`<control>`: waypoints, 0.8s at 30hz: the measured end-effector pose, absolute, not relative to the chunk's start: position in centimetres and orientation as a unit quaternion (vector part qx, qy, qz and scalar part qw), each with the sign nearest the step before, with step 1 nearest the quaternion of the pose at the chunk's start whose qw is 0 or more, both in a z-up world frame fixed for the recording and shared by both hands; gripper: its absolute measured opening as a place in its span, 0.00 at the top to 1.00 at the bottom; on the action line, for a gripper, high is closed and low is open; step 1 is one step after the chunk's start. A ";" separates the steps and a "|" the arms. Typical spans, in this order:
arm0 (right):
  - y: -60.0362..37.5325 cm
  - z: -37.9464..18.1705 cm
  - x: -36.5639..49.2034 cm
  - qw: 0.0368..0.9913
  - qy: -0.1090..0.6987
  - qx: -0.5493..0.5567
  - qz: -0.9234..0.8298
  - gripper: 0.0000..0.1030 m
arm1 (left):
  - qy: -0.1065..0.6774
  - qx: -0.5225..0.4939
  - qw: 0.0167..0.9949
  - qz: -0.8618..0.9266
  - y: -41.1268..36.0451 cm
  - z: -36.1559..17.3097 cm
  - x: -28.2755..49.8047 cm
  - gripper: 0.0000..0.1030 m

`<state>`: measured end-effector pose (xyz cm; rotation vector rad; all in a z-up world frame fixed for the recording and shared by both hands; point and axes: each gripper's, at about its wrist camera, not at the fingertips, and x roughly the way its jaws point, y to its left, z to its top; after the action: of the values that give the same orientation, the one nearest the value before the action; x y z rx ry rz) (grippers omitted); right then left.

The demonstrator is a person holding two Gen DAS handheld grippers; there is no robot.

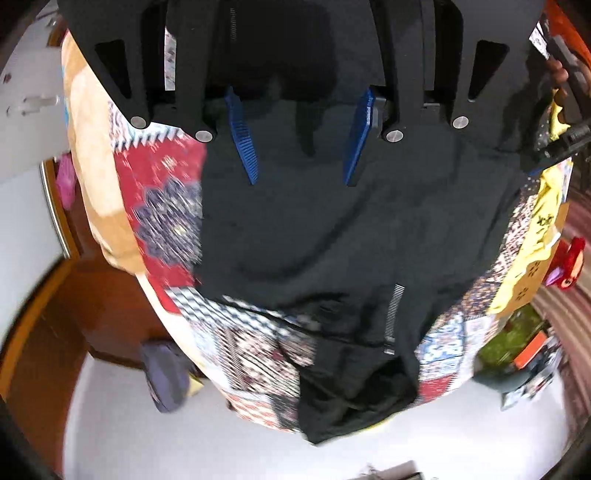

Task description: Fold large clothes

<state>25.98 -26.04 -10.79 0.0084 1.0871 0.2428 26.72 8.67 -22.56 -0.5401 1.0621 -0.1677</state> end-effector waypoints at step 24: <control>-30.0 -13.3 26.1 0.839 0.534 0.049 0.089 0.57 | 0.437 -0.132 0.890 0.007 6.7 -18.6 31.1 0.96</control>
<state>26.10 -29.98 -13.29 0.1040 1.1302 0.1883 31.15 6.68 -18.57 -0.2739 0.9083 0.0139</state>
